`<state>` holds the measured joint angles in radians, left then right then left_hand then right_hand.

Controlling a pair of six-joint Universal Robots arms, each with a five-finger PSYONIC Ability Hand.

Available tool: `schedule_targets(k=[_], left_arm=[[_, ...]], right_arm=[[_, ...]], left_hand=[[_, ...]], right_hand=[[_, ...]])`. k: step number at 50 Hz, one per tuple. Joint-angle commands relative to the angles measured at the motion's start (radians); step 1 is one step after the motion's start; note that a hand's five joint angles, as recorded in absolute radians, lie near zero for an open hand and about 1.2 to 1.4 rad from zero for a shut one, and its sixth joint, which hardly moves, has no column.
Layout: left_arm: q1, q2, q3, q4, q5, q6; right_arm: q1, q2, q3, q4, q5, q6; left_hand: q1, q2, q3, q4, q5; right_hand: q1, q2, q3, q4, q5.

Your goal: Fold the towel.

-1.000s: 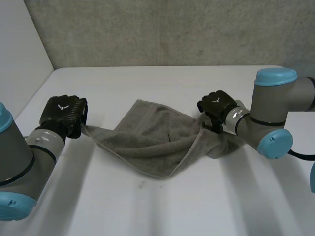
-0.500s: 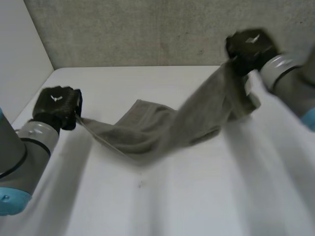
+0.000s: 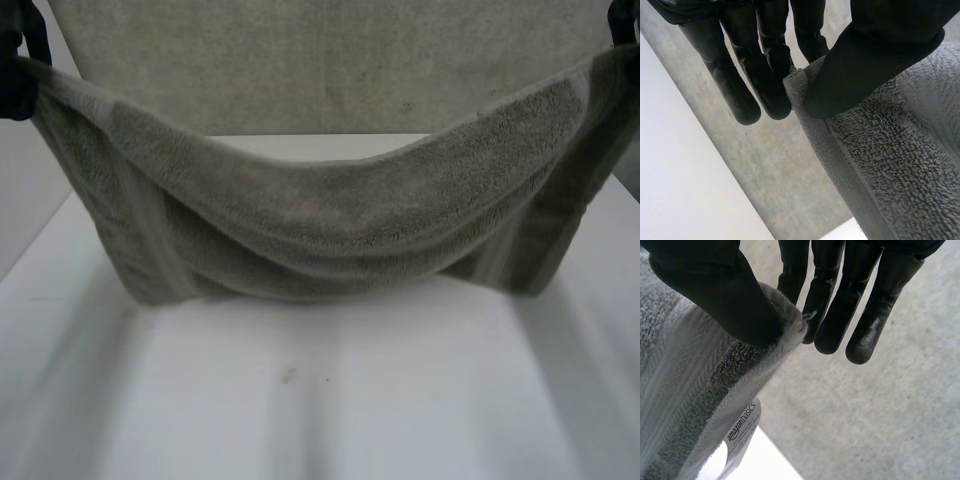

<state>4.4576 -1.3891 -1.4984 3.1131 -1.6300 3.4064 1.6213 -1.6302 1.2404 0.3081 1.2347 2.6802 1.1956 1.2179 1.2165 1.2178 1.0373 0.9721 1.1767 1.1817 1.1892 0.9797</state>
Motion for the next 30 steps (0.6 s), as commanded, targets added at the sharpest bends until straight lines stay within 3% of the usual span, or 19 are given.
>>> schedule_targets(k=[1, 7, 9, 14, 16, 23, 30], left_arm=[[0.017, -0.146, -0.019, -0.010, -0.001, 0.001], [0.009, -0.317, 0.020, -0.004, -0.002, 0.008], [0.002, -0.456, 0.093, -0.008, -0.002, 0.008], [0.000, -0.621, 0.246, -0.002, 0.006, 0.010], [0.000, -0.664, 0.318, -0.002, 0.007, 0.008], [0.000, -0.743, 0.752, 0.063, -0.002, -0.009], [0.000, -0.690, 0.862, 0.212, -0.020, -0.071]], right_arm=[[-0.003, 0.036, 0.082, 0.032, -0.001, -0.108], [0.020, 0.257, 0.059, 0.028, 0.019, -0.197], [0.034, 0.309, 0.030, 0.026, 0.028, -0.203], [0.098, 0.463, -0.082, -0.001, 0.108, -0.218], [0.138, 0.561, -0.198, -0.071, 0.184, -0.239], [0.157, 0.599, -0.412, -0.333, 0.282, -0.266], [0.161, 0.465, -0.379, -0.734, 0.293, -0.250]], left_hand=[[0.201, 0.178, 0.180, 0.178, 0.184], [0.201, 0.178, 0.180, 0.178, 0.184], [0.201, 0.178, 0.180, 0.178, 0.184], [0.201, 0.178, 0.180, 0.178, 0.184], [0.201, 0.178, 0.180, 0.178, 0.184], [0.201, 0.178, 0.180, 0.178, 0.184], [0.201, 0.178, 0.180, 0.178, 0.184]], right_hand=[[0.424, 0.220, 0.215, 0.207, 0.242], [0.424, 0.220, 0.215, 0.207, 0.242], [0.424, 0.220, 0.215, 0.207, 0.242], [0.424, 0.220, 0.215, 0.207, 0.242], [0.424, 0.220, 0.215, 0.207, 0.242], [0.424, 0.220, 0.215, 0.207, 0.242], [0.424, 0.220, 0.215, 0.207, 0.242]])
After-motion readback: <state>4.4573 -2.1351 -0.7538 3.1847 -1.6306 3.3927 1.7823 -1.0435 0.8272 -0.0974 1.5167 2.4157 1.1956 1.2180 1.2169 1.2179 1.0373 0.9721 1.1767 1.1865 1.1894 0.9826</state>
